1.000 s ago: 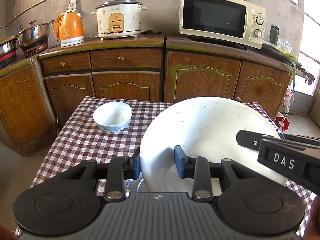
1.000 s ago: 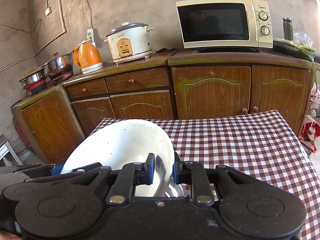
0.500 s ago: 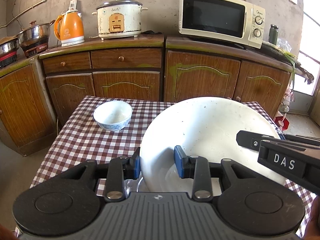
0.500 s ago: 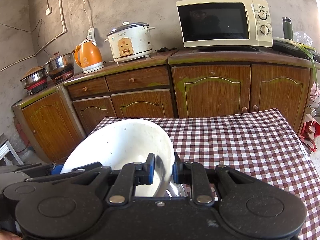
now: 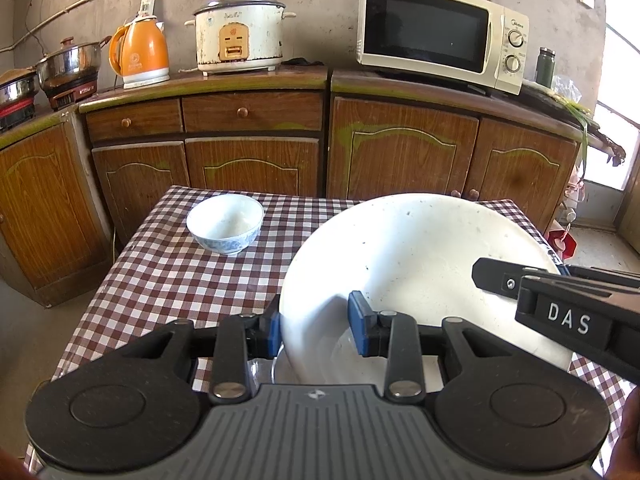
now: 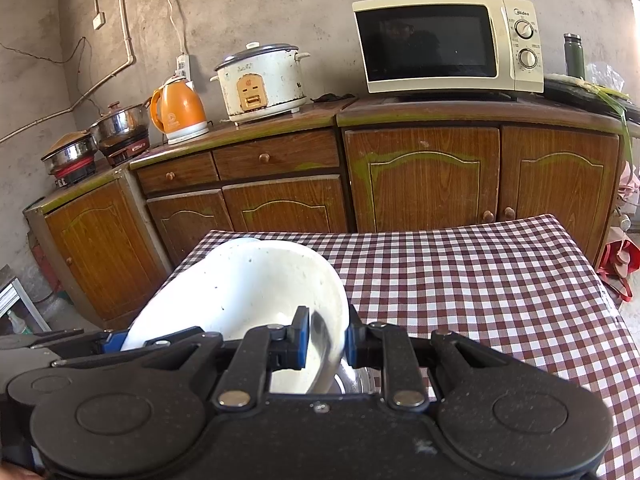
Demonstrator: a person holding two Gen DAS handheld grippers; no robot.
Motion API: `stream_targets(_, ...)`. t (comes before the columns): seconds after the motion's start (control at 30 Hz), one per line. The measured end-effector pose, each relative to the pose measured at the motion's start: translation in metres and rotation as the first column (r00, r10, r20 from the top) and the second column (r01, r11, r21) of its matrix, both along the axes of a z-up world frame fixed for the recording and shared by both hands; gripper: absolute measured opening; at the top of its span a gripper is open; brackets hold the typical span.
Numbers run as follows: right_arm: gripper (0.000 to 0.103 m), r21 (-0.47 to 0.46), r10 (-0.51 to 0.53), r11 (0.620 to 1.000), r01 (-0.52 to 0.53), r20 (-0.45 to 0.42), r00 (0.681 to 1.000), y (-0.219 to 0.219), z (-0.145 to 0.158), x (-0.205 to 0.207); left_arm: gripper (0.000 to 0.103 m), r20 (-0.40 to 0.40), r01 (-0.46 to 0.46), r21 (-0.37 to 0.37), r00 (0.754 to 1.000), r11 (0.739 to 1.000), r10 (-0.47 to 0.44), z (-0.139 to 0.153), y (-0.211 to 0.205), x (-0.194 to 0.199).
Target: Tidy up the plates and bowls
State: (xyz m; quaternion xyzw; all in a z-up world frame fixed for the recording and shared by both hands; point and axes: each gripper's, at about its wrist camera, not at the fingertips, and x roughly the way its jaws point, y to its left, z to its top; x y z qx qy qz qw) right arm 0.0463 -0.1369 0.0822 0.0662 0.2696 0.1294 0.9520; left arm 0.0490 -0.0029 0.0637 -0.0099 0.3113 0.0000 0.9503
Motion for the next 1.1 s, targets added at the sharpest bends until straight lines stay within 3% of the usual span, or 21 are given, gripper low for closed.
stream_targets(1.1, 0.024, 0.018, -0.003, 1.000, 0.003, -0.026, 1.000, -0.006, -0.021, -0.017, 0.034, -0.009, 0.003, 0.009, 1.000, 1.000, -0.003, -0.014, -0.002, -0.016)
